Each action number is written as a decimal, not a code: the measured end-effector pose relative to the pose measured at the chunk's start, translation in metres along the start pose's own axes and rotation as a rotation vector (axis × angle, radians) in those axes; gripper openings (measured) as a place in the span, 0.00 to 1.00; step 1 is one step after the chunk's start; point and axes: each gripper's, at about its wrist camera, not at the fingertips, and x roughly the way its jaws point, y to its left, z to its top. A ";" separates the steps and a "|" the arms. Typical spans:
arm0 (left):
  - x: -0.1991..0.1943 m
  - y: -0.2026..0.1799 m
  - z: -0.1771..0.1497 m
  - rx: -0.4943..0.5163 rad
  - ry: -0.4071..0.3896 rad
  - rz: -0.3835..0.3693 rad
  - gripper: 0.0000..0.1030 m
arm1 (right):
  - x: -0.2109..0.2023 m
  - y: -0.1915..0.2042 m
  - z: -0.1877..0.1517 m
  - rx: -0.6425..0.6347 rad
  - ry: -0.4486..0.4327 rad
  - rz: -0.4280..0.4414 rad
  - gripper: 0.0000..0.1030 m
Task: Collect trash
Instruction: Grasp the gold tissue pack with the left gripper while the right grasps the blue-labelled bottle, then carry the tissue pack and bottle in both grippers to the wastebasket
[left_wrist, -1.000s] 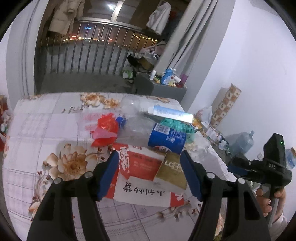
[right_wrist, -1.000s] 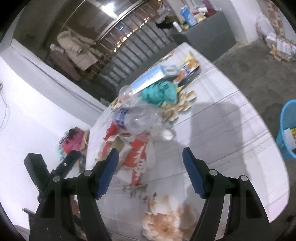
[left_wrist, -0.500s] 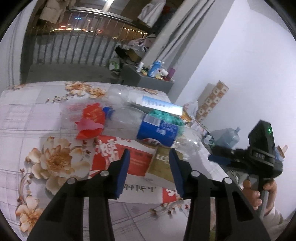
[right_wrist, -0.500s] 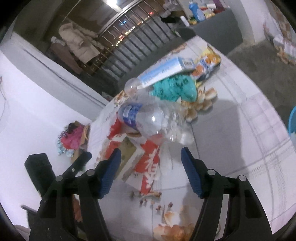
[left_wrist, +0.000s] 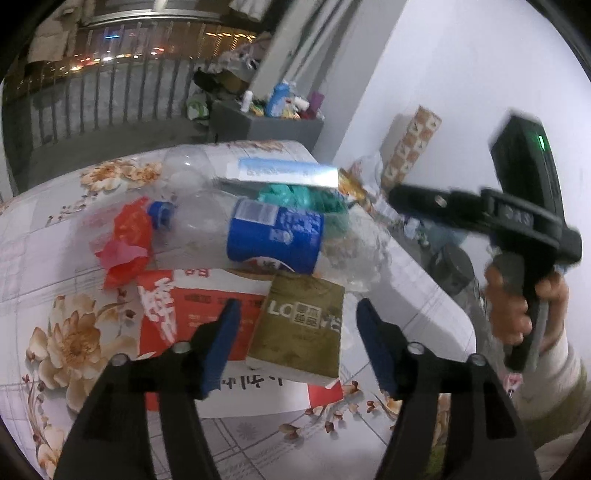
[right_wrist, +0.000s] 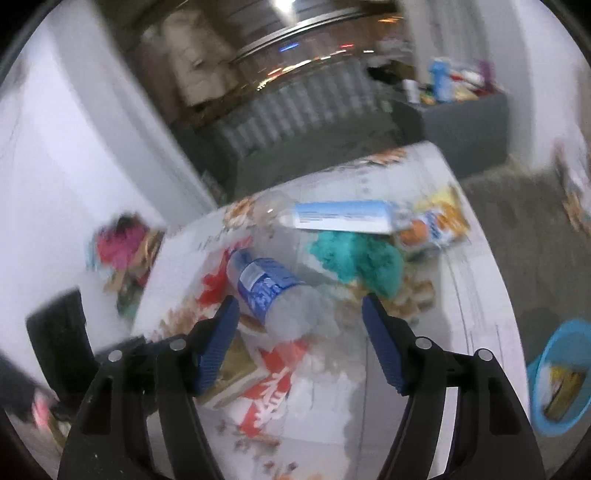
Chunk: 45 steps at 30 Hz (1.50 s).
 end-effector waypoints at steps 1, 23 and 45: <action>0.004 -0.002 -0.001 0.015 0.011 0.002 0.65 | 0.007 0.003 0.003 -0.041 0.025 0.018 0.69; 0.027 -0.011 -0.011 0.042 0.050 0.122 0.54 | 0.049 -0.010 -0.014 -0.242 0.271 0.087 0.61; 0.029 -0.057 -0.054 0.015 0.169 -0.005 0.55 | -0.059 -0.020 -0.140 0.007 0.276 -0.083 0.73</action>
